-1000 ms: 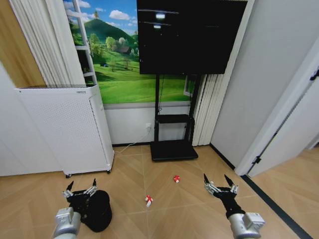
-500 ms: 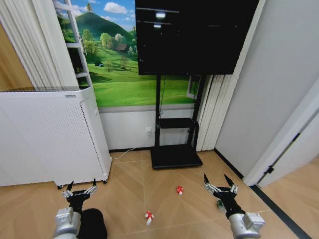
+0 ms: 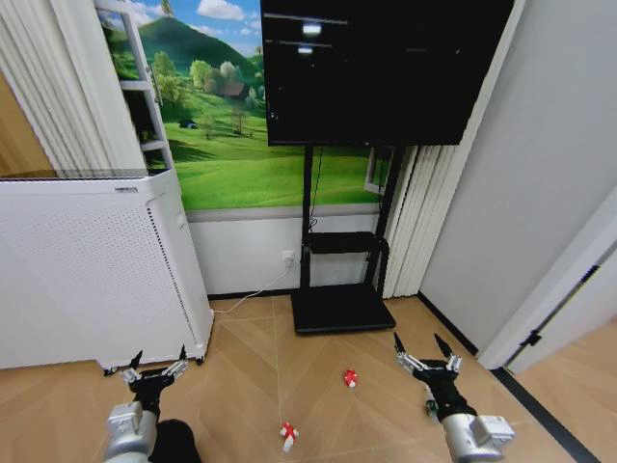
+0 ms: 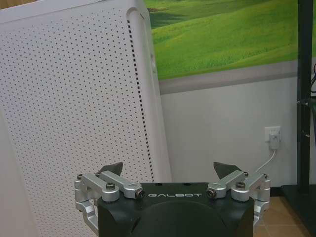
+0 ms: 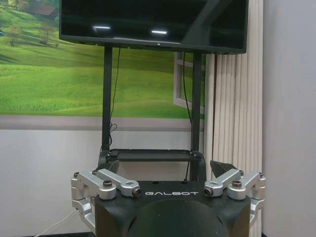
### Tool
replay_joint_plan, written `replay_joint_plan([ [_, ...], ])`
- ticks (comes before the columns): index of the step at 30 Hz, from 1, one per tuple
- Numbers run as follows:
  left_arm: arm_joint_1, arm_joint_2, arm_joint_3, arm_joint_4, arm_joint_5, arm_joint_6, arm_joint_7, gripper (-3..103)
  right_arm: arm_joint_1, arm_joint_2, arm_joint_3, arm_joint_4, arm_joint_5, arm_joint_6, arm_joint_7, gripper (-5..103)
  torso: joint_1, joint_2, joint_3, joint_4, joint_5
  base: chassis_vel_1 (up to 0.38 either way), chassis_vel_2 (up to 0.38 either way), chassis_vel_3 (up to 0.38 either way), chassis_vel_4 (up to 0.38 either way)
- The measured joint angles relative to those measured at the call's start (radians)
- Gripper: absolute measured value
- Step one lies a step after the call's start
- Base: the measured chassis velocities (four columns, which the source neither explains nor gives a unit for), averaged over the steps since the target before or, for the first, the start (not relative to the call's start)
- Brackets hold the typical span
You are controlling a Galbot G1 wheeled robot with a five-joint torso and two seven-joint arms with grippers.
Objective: Pick up the trash bin and place the garbage on the floor into it.
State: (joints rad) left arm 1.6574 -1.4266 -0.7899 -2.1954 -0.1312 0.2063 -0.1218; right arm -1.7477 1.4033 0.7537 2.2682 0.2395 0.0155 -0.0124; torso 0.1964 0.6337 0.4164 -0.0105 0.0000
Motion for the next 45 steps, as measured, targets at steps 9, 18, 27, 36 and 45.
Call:
replay_joint_plan([
  [9, 0.009, 0.0, -0.002, -0.011, 0.0, -0.001, -0.001, 100, -0.006, 0.002, 0.008, -0.005, 0.001, 0.015, -0.018, 100, 0.0, 0.0, 0.0, 0.0001, 0.0, -0.013, 0.019, 0.014, -0.013],
  [18, 0.02, 0.0, -0.002, -0.034, -0.066, 0.036, -0.016, 100, -0.006, 0.002, 0.001, 0.001, 0.005, 0.022, -0.002, 100, 0.001, 0.0, 0.0, 0.0001, 0.0, -0.075, 0.076, 0.085, -0.077],
  [27, 0.0, 0.002, -0.002, -0.048, -0.156, 0.069, -0.04, 100, 0.0, -0.001, -0.001, -0.003, 0.006, 0.022, -0.001, 100, 0.0, 0.0, 0.0, 0.0, 0.0, -0.005, 0.004, 0.007, -0.004],
  [36, -0.008, 0.001, -0.001, -0.031, -0.141, 0.074, -0.047, 100, 0.008, -0.003, -0.004, -0.013, 0.01, 0.022, -0.003, 100, -0.003, -0.007, -0.004, 0.0001, 0.0, 0.0, 0.0, 0.0, 0.0],
  [45, -0.008, 0.003, -0.005, -0.027, -0.131, 0.071, -0.046, 100, 0.008, 0.003, -0.009, -0.016, 0.007, 0.022, -0.006, 100, -0.018, -0.045, -0.027, 0.0, 0.0, 0.0, 0.0, 0.0, 0.0],
])
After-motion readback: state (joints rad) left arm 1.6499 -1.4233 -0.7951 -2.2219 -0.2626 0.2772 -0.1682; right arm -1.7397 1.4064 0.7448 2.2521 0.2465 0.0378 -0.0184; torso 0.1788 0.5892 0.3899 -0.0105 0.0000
